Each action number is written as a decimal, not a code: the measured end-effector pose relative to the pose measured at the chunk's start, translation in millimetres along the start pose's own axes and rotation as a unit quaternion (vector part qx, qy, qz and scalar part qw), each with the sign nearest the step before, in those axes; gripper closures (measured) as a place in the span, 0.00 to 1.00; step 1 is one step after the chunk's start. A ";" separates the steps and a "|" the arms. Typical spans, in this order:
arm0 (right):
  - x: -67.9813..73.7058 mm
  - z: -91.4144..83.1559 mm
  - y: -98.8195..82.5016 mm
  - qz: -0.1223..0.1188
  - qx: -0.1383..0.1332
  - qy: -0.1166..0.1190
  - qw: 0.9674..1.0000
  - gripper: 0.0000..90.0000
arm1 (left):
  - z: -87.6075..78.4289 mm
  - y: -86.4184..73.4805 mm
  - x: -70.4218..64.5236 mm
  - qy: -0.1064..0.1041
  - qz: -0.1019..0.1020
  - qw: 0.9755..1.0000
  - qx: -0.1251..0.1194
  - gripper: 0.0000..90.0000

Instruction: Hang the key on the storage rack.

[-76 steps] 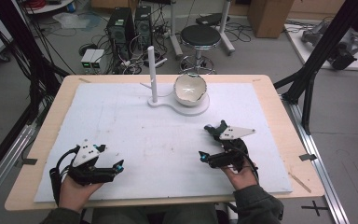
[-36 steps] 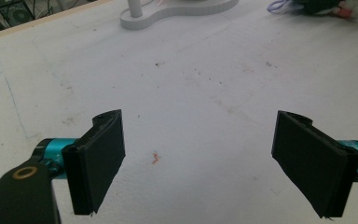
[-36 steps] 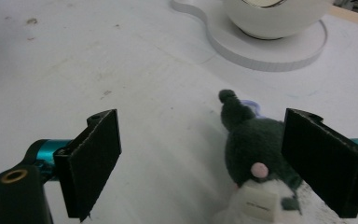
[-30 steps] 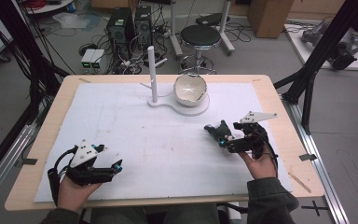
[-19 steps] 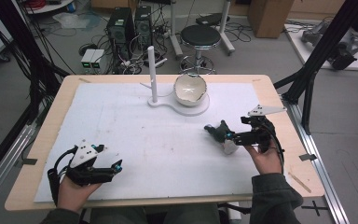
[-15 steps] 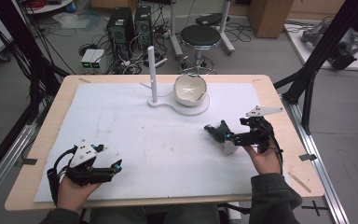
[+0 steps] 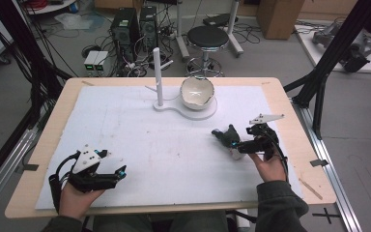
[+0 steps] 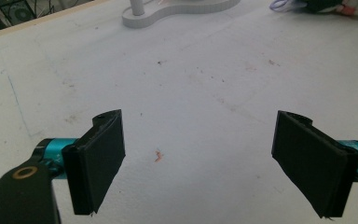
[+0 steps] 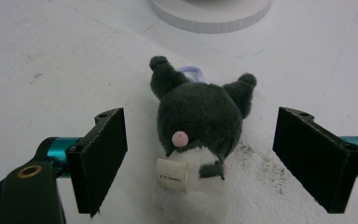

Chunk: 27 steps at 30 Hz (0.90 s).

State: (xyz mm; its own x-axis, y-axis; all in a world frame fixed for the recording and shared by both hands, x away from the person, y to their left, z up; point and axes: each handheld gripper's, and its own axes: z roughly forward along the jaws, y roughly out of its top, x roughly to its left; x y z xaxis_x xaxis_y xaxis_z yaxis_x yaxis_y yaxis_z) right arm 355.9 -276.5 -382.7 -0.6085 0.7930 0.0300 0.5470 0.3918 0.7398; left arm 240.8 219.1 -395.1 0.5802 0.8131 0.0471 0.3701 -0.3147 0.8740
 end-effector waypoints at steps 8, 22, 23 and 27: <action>-0.6 11.7 -4.5 0.000 0.020 0.001 1.000 0.19 | 0.8 -0.6 0.0 -0.002 0.000 1.000 0.003 0.19; -2.5 24.0 -7.4 0.003 0.044 -0.003 0.999 0.21 | 2.9 -1.8 -0.6 -0.002 -0.002 1.000 0.006 0.19; -2.6 24.5 -7.5 0.004 0.046 -0.002 0.999 0.23 | 3.0 -1.8 -0.6 -0.002 -0.003 1.000 0.006 0.19; -2.6 27.8 -8.6 0.006 0.054 -0.004 0.998 0.23 | 3.2 -1.8 -0.6 -0.003 0.000 1.000 0.008 0.19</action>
State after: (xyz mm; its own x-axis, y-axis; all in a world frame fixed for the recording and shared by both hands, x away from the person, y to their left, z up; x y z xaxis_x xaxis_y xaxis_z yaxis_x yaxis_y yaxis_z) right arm 368.8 -269.0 -407.9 -0.5969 0.8017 0.0318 0.6136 0.4306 0.6619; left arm 242.1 217.6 -398.3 0.5842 0.8104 0.0442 0.3816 -0.3223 0.8663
